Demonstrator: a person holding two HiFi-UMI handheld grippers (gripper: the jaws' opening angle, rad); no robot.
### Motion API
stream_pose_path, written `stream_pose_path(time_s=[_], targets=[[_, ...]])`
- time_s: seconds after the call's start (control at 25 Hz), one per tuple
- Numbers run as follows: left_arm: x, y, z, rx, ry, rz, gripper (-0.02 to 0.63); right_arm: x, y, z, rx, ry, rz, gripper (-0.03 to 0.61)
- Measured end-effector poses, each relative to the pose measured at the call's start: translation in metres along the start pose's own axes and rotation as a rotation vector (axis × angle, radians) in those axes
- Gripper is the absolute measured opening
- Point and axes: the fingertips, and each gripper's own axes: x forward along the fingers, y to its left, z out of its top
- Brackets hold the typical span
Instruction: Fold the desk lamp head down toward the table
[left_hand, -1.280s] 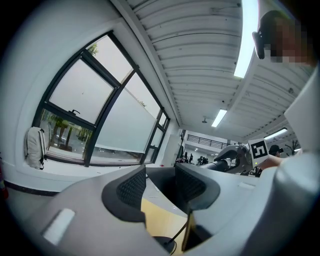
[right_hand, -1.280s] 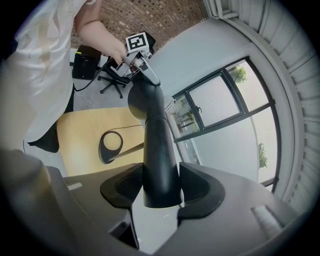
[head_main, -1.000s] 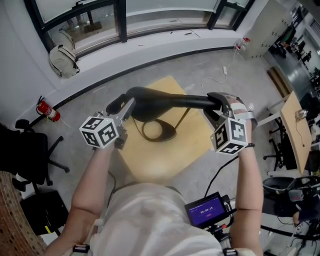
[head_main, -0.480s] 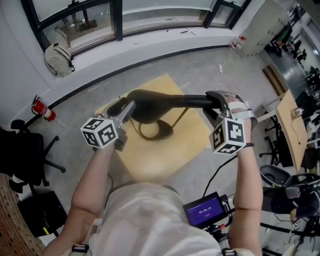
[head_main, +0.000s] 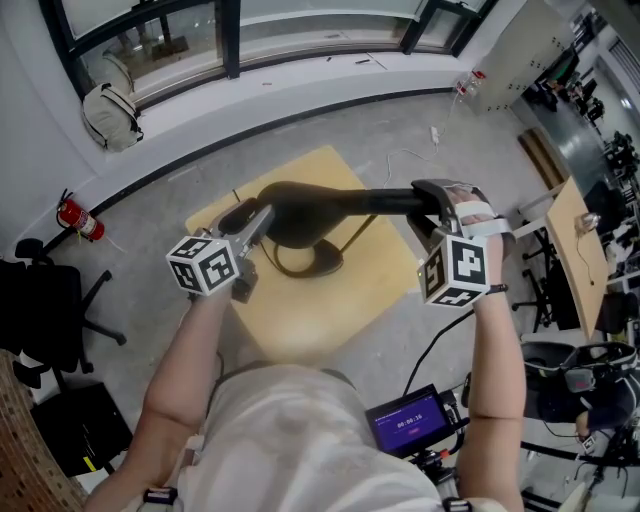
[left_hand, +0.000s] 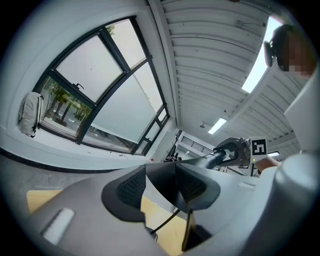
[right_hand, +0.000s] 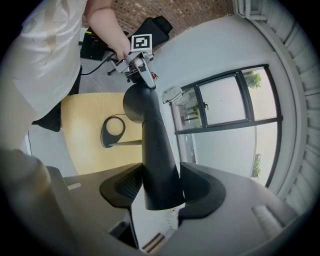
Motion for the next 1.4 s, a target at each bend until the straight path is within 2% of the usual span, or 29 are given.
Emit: stream_pose_path(time_s=[1.08, 1.4], targets=[[0.022, 0.013, -0.052, -0.150, 0.015, -0.081, 0.187, 0.001, -0.008, 0.007, -0.179, 0.157, 0.046, 0.247], [0.031, 0.013, -0.070, -0.152, 0.043, -0.091, 0.187, 0.001, -0.010, 0.008, -0.249, 0.205, 0.065, 0.247]])
